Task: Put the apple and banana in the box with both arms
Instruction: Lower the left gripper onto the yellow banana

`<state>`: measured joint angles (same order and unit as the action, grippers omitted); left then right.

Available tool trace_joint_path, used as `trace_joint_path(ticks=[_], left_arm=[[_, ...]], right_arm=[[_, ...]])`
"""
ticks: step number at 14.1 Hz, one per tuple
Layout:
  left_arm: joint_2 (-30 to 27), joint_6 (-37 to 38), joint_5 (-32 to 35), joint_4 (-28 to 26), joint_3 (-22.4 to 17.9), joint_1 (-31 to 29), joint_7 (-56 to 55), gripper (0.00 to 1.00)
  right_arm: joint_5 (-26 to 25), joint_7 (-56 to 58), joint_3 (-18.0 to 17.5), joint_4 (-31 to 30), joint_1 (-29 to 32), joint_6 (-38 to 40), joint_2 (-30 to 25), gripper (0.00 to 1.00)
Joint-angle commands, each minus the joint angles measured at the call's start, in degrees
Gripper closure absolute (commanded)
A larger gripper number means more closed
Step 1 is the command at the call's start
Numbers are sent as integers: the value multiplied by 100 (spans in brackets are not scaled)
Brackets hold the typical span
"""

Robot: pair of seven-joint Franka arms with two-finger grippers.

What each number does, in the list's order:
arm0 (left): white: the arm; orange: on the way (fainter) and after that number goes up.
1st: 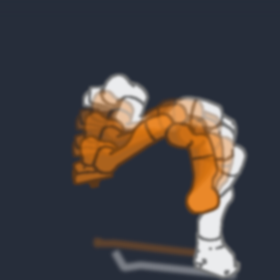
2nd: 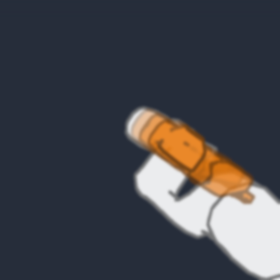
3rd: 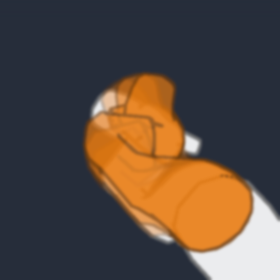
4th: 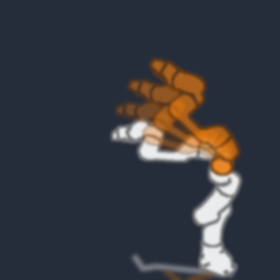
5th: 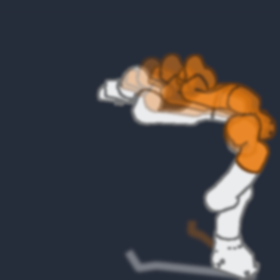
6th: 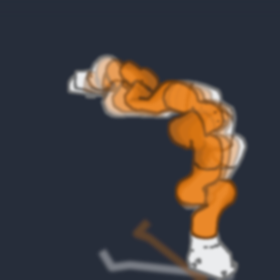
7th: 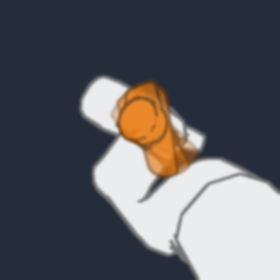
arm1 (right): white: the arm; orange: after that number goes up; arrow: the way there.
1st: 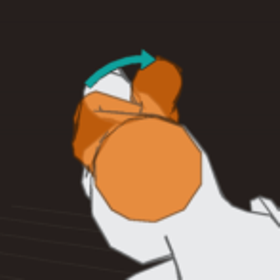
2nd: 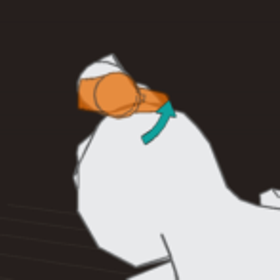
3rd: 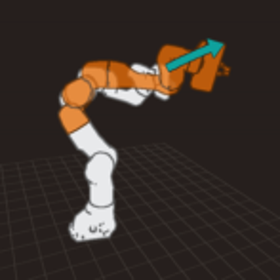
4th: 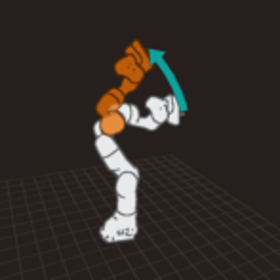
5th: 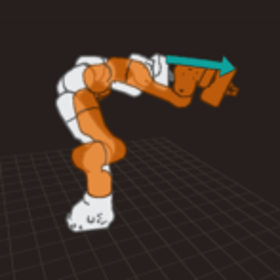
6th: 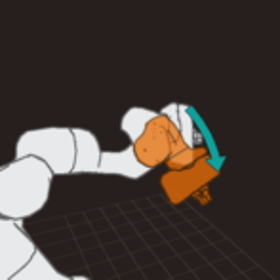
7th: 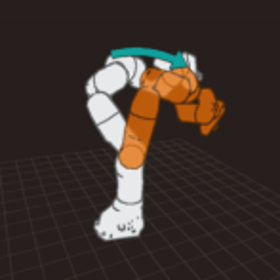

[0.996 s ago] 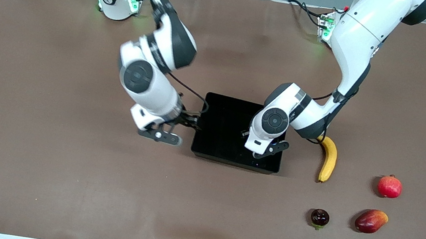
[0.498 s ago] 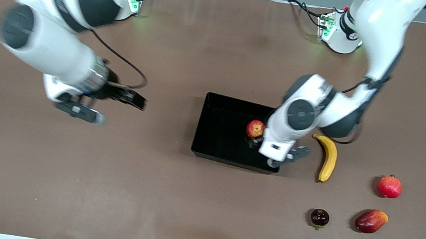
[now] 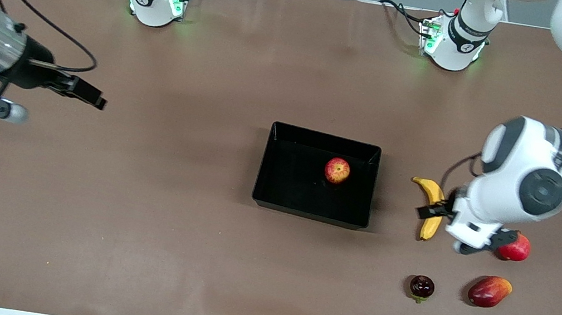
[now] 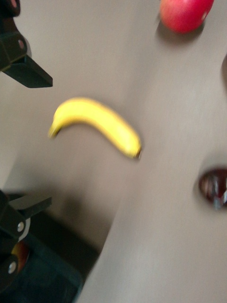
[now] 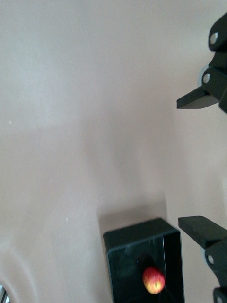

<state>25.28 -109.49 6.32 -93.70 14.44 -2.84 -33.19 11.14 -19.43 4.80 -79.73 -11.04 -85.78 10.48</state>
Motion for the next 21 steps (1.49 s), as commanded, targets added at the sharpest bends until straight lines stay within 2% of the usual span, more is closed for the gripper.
trace_joint_path(ticks=[1, 3, 5, 6, 9, 11, 13, 15, 18, 19, 20, 21], left_arm=[[-163, -903, 272, -910, 77, -374, 399, 0], [-146, -2044, 378, -1666, 77, -585, 575, 0], [-102, -2829, 378, -2142, 77, -708, 795, 0], [-93, -2885, 387, -2214, 86, -770, 944, 0], [-76, -2903, 387, -2337, 86, -770, 1602, 11], [12, -2911, 387, -2355, 94, -770, 2078, 24], [100, -2920, 387, -2373, 112, -718, 2088, 32], [188, -2946, 387, -2373, 121, -709, 2123, 36], [363, -3174, 387, -2373, 121, -709, 2150, 40], [399, -3227, 387, -2373, 121, -709, 2150, 46], [408, -3228, 387, -2364, 121, -709, 2150, 62], [399, -3228, 387, -2373, 121, -709, 2150, 88]], right_arm=[[-347, 806, -128, -315, 452, 96, -362, 0], [-839, 1623, -119, -386, 584, 114, -468, 0], [-1121, 1890, -119, -517, 611, 114, -529, 0], [-1140, 1899, -119, -718, 681, 88, -634, 0], [-1140, 1978, -110, -1001, 936, 35, -802, 0], [-1149, 2153, -84, -1141, 1085, -35, -846, 0], [-1140, 2416, -75, -1509, 1209, -324, -1003, 0], [-1140, 2715, -75, -1808, 1262, -457, -1162, 0], [-1140, 2743, -75, -1933, 1323, -483, -1172, 0], [-1140, 2734, -75, -1933, 1306, -545, -1171, 0], [-1149, 2734, -75, -1933, 1306, -623, -1180, 0], [-1140, 2725, -75, -1933, 1306, -755, -1180, 0]])
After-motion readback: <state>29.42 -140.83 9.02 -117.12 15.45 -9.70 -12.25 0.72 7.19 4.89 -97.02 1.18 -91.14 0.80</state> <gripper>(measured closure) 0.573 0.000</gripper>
